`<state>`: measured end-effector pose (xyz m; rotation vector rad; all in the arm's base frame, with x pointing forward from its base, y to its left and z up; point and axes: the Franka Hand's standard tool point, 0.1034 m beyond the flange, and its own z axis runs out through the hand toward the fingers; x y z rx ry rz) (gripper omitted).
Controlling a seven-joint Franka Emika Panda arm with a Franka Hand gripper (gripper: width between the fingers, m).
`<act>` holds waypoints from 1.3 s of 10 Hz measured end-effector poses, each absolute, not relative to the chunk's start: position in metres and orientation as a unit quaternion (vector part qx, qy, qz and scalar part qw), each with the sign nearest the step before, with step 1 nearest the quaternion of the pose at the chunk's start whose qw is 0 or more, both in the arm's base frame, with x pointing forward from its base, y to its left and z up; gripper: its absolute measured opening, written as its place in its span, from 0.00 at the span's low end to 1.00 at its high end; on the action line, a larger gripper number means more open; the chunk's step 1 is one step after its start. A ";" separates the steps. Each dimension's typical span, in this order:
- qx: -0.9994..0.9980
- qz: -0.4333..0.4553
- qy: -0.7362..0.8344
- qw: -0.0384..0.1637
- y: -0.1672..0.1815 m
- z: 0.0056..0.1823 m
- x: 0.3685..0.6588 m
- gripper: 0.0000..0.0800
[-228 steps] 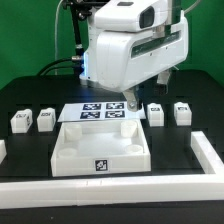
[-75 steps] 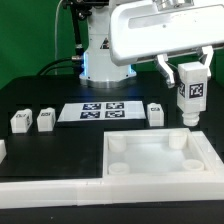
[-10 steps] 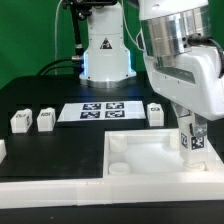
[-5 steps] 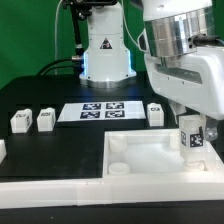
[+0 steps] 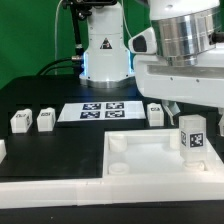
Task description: Assemble one leg
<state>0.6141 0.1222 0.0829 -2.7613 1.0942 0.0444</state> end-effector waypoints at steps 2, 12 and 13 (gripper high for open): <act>-0.965 0.010 0.250 0.078 0.122 0.082 0.612 0.81; -0.965 0.017 0.250 0.076 0.114 0.081 0.619 0.37; -0.943 0.024 0.320 0.084 0.112 0.080 0.620 0.37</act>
Offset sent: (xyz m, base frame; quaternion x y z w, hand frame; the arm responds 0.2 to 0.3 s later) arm 0.0090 -0.0002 0.0043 -0.0898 -0.0004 -0.3258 0.9412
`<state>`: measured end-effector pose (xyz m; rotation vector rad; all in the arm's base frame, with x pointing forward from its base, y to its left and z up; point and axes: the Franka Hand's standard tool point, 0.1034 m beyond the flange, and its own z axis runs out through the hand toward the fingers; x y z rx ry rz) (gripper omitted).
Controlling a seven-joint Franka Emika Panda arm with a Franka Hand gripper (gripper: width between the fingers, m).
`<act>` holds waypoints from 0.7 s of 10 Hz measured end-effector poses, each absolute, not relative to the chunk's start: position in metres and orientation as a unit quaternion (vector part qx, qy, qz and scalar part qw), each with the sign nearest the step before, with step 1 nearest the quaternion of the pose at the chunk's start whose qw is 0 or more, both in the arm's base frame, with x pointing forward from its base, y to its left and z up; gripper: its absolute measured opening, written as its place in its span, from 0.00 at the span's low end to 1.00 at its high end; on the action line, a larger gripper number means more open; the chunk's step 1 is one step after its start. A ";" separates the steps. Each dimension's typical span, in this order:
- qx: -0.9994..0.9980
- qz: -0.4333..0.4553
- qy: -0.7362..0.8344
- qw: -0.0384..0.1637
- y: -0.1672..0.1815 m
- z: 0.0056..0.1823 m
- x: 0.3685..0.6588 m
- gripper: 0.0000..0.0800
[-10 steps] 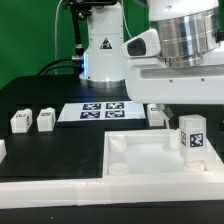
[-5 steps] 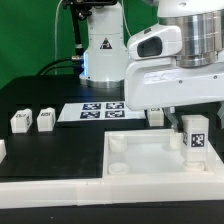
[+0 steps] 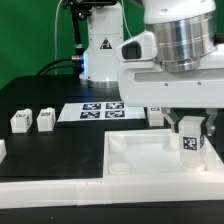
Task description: Assemble one leg
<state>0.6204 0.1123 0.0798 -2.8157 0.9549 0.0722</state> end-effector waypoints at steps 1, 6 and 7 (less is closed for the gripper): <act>-0.903 0.035 0.419 0.086 0.114 0.080 0.620 0.37; -0.773 0.062 0.624 0.097 0.118 0.079 0.622 0.38; -0.778 0.062 0.617 0.098 0.118 0.079 0.622 0.38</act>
Offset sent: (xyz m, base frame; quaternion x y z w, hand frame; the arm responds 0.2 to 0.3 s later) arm 0.0130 0.0051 -0.0011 0.0646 0.0010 0.4333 0.8989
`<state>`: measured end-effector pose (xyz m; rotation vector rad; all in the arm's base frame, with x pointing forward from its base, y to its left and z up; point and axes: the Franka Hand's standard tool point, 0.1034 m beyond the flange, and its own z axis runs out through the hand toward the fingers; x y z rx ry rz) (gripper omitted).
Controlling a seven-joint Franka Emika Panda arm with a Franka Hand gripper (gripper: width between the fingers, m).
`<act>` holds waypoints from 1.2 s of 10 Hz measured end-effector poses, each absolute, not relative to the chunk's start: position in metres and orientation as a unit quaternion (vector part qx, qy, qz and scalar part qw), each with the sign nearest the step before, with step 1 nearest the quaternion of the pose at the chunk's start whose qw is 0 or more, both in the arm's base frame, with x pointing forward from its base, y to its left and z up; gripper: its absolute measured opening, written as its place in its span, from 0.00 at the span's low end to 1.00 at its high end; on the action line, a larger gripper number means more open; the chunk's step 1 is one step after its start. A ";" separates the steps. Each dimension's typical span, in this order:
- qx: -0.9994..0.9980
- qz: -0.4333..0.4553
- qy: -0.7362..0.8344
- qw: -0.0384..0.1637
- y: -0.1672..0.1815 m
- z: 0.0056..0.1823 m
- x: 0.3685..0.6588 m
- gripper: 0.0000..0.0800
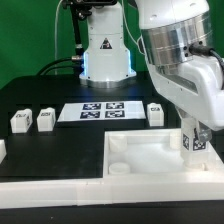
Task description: Assemble one leg
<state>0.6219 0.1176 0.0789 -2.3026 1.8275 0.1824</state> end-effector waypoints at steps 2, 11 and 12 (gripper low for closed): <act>-0.800 0.060 0.589 0.100 0.119 0.079 0.622 0.60; -0.998 0.009 0.017 0.066 0.116 0.086 0.626 0.81; -0.997 0.009 0.034 0.068 0.116 0.086 0.626 0.81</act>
Offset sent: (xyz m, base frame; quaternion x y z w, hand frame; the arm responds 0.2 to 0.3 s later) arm 0.0019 0.0073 0.0061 -0.0689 0.0133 -0.4148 0.9072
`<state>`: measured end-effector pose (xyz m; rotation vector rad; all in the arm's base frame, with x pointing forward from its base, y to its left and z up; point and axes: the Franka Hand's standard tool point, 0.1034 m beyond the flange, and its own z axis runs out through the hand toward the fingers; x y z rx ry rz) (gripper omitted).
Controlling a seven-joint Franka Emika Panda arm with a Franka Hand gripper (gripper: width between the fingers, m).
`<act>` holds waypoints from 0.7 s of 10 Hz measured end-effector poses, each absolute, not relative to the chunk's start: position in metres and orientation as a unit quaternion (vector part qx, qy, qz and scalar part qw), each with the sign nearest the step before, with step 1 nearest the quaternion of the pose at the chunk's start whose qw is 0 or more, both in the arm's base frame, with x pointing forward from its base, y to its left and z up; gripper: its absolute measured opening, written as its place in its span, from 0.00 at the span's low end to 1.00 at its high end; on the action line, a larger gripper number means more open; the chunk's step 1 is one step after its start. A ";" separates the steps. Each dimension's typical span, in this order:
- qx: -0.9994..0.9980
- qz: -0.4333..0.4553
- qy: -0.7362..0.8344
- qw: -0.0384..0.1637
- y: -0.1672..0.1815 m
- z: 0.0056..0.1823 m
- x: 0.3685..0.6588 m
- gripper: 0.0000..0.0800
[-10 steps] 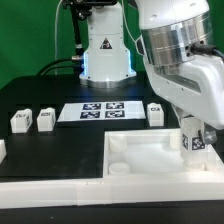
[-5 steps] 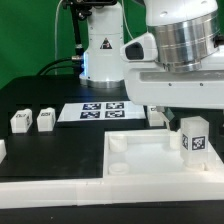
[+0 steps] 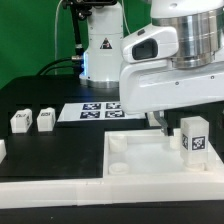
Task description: Assemble one leg
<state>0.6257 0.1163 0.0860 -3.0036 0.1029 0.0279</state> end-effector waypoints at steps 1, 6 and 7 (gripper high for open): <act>-0.997 0.009 0.033 0.068 0.116 0.086 0.626 0.65; -0.954 0.028 0.290 0.070 0.116 0.086 0.626 0.38; -0.919 0.037 0.386 0.074 0.115 0.086 0.627 0.38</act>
Offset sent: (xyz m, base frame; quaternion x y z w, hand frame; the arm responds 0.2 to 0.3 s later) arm 0.0000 0.0000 0.0000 0.0000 0.0000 0.2667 0.9638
